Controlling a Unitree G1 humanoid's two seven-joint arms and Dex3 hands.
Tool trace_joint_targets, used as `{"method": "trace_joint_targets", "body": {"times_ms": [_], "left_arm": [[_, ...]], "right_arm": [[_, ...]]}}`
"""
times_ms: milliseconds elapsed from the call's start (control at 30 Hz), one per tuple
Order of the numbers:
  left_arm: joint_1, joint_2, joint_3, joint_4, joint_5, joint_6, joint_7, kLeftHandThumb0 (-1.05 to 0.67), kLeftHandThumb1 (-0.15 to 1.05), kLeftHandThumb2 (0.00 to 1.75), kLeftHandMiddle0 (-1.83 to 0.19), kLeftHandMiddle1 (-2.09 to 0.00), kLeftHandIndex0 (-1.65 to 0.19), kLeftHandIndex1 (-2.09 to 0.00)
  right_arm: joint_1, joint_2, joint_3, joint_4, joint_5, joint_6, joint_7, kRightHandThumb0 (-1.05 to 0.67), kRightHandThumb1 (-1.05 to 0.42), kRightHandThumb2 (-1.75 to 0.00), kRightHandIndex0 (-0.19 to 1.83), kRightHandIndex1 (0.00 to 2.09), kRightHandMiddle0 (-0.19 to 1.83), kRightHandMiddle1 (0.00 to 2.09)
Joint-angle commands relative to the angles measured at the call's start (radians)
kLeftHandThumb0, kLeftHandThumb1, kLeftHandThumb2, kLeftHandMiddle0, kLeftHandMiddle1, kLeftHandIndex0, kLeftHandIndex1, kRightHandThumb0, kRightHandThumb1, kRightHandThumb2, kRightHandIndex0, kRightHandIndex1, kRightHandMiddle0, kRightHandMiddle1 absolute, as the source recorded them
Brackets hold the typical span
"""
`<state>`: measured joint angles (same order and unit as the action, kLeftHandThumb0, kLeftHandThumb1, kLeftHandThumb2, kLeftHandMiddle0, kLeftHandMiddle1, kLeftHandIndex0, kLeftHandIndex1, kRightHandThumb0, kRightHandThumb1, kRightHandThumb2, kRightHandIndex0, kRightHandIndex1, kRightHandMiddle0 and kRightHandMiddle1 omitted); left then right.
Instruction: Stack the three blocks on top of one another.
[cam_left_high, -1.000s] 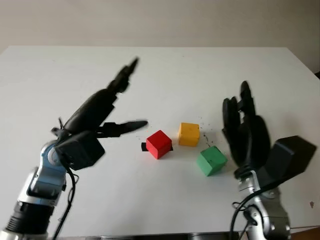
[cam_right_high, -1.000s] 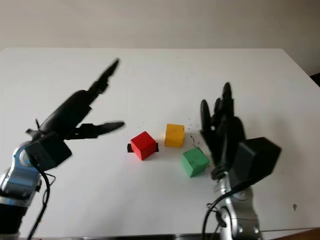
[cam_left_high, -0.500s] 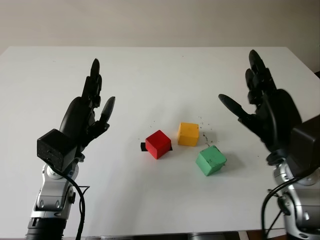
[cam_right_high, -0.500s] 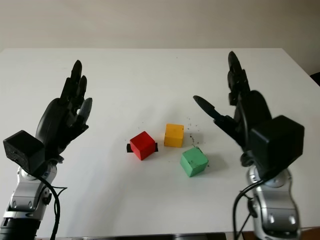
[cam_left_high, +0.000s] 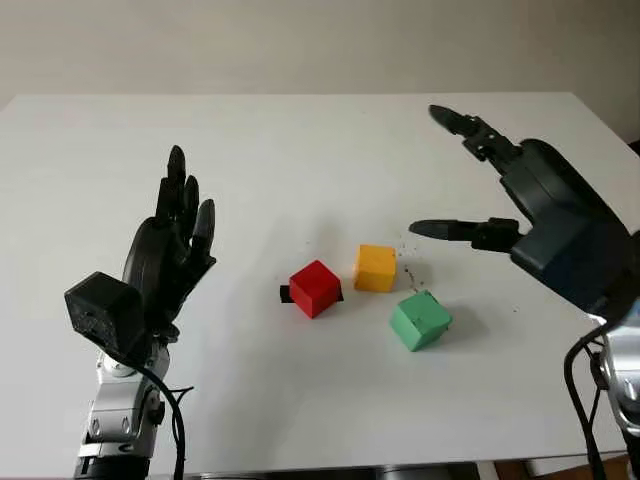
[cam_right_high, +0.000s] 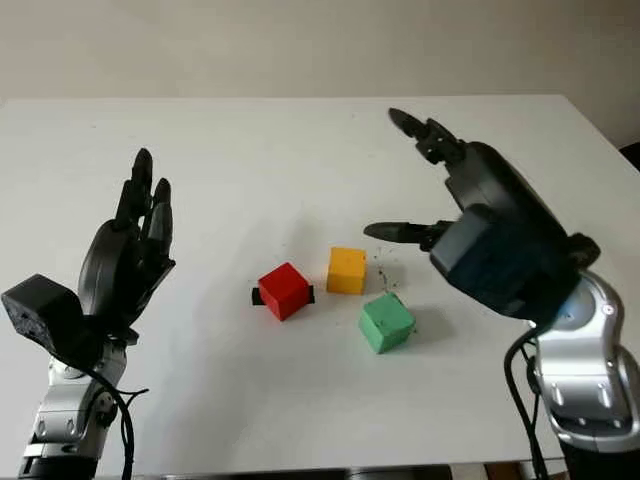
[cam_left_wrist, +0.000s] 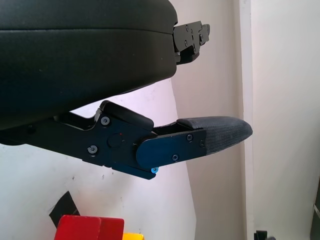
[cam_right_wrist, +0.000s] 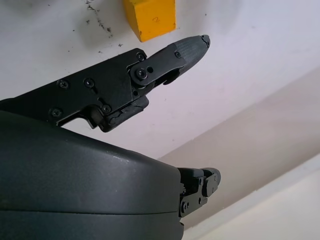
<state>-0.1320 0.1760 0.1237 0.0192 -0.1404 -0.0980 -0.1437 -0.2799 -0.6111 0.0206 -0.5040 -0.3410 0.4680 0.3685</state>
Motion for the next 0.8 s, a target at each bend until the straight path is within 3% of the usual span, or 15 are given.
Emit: {"method": "trace_joint_targets", "body": {"times_ms": [0,433,767], "left_arm": [[0.003,-0.011,-0.001,-0.012,-0.003,0.003,0.003,-0.70,1.05,0.60,0.17,-0.05,0.19,0.00],[0.002,-0.033,-0.003,-0.026,0.000,0.008,0.009,-0.71,1.05,0.56,0.15,-0.06,0.17,-0.03],[0.014,-0.040,-0.008,-0.039,0.029,0.006,0.035,-0.72,1.05,0.54,0.13,-0.06,0.16,-0.04]], "right_arm": [[-0.023,-0.007,0.017,0.014,-0.016,-0.003,0.009,-0.52,-0.84,-0.05,0.06,0.11,0.18,0.17],[-0.119,-0.022,0.217,0.156,-0.267,-0.072,0.073,-0.59,-0.88,-0.06,0.08,0.09,0.28,0.12],[-0.105,-0.023,0.260,0.227,-0.360,-0.150,0.132,-0.64,-0.94,-0.07,0.11,0.08,0.33,0.09]]}}
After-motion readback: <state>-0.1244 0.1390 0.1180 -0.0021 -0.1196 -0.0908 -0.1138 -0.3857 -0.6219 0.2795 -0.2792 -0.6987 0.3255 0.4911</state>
